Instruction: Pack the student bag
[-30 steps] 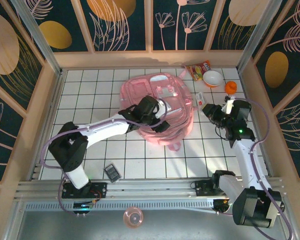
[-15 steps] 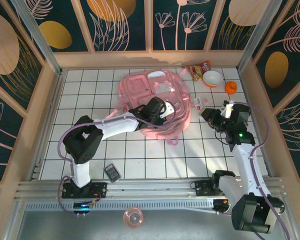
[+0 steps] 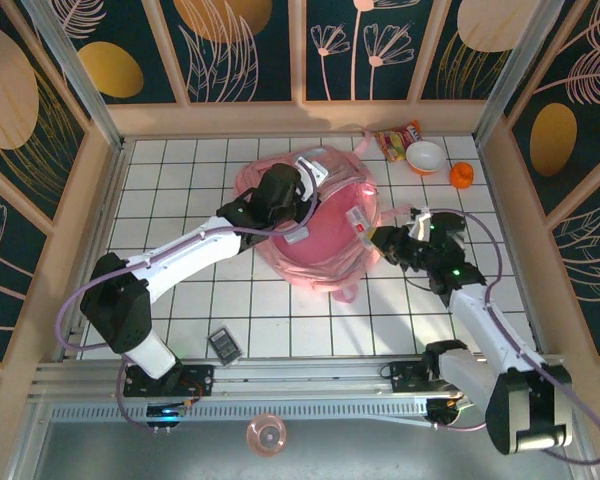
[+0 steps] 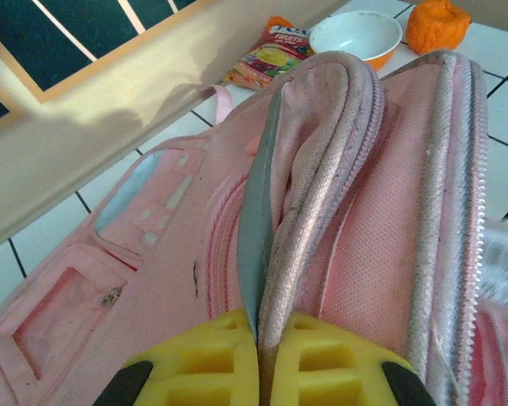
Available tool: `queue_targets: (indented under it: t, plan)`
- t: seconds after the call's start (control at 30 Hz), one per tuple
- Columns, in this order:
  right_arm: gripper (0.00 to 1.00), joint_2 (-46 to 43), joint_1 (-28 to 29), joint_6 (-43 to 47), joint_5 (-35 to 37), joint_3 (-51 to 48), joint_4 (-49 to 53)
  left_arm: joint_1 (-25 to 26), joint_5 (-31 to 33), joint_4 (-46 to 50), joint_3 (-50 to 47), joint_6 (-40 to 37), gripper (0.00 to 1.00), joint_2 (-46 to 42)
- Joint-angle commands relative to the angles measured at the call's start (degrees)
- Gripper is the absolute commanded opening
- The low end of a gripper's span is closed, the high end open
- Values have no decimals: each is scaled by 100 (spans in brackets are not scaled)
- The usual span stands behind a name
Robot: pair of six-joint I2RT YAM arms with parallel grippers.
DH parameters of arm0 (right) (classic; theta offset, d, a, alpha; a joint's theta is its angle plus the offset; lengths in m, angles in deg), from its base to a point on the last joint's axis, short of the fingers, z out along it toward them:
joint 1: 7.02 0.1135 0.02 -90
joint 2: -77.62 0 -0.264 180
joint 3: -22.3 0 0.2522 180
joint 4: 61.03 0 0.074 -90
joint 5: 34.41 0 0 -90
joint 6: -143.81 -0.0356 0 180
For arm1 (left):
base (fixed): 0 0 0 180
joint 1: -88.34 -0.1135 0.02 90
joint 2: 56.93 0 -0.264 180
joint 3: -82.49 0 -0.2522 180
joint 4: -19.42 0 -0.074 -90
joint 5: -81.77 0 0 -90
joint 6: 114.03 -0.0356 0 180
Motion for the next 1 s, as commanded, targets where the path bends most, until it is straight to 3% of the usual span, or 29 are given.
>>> queue_targets:
  t: [0.0, 0.27, 0.5, 0.57, 0.63, 0.77, 0.97]
  plan:
    - [18, 464, 381, -742, 222, -152, -1455, -94, -177, -829, 296, 431, 0, -349]
    - [18, 2297, 1245, -1164, 653, 499, -3042, -116, -648, -914, 374, 651, 0, -297]
    - [19, 4057, 1351, -1640, 908, 1271, -4364, -119, -829, -990, 348, 745, 0, -408]
    - [24, 4478, 1348, -1658, 949, 1553, -4409, -120, -811, -981, 314, 750, 0, -441]
    - [36, 4705, 1332, -1604, 1011, 1721, -4304, -114, -782, -968, 278, 725, 0, -470]
    - [57, 4415, 1229, -1370, 1190, 1506, -3767, -128, -666, -914, 194, 680, 0, -490]
    - [62, 2833, 1064, -833, 1394, 545, -2509, -123, -651, -920, 49, 657, 0, -438]
